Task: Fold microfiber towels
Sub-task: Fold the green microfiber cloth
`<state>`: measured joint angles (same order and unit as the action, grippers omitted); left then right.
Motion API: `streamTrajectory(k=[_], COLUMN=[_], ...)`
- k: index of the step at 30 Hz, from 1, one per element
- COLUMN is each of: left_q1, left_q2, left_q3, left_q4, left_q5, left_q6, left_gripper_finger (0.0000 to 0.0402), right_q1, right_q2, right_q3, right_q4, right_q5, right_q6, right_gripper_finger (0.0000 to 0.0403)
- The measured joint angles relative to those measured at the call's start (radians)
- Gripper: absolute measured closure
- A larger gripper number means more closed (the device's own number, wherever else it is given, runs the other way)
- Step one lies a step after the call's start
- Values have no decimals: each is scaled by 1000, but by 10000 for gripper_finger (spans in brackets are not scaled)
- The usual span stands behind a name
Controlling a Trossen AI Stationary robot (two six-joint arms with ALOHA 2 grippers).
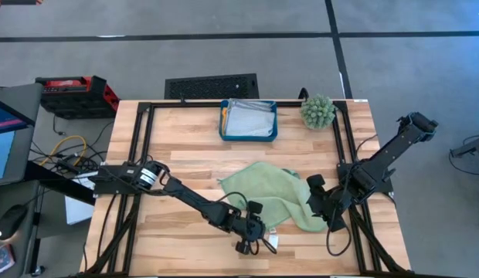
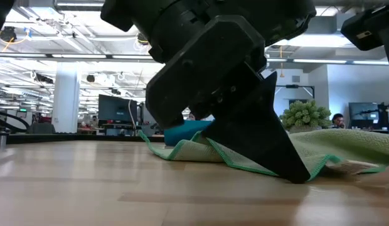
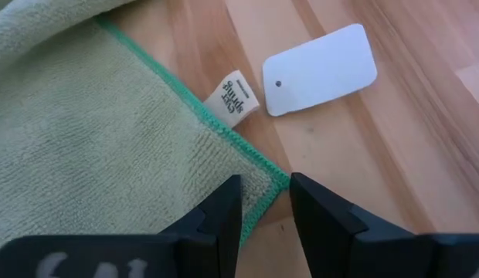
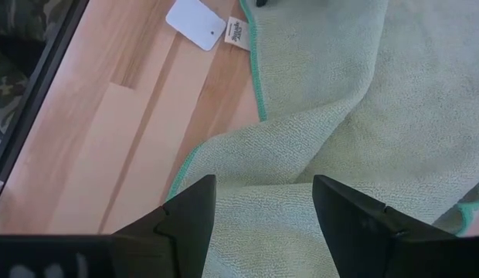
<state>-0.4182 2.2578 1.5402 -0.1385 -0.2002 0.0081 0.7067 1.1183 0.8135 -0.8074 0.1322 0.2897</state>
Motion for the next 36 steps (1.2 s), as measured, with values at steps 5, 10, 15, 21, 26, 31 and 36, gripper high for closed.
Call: streamTrajectory(k=[5, 10, 15, 21, 26, 31, 36], left_q1=[5, 14, 13, 14, 16, 14, 14], left_q2=[0, -4, -6, -5, -56, -148, -198], left_q3=[1, 4, 4, 2, -6, -7, -7], left_q4=[-19, -97, -134, -140, -205, -295, -418], left_q5=[7, 55, 57, 69, 111, 76, 28], left_q6=[-11, -57, -58, -74, -142, -171, -223], left_gripper_finger=[296, 316, 368, 399, 400, 401, 401], right_q1=[0, 0, 0, 1, 48, 107, 135], right_q2=[0, 0, 0, 0, 9, 92, 233], right_q3=[0, 0, 0, 0, 0, 0, 0], right_q4=[0, 0, 0, 0, 19, 54, 57], right_q5=[0, 0, 0, -1, 6, 52, 56], right_q6=[0, 0, 0, 49, 60, 65, 119], right_gripper_finger=[163, 163, 163, 163, 163, 163, 163])
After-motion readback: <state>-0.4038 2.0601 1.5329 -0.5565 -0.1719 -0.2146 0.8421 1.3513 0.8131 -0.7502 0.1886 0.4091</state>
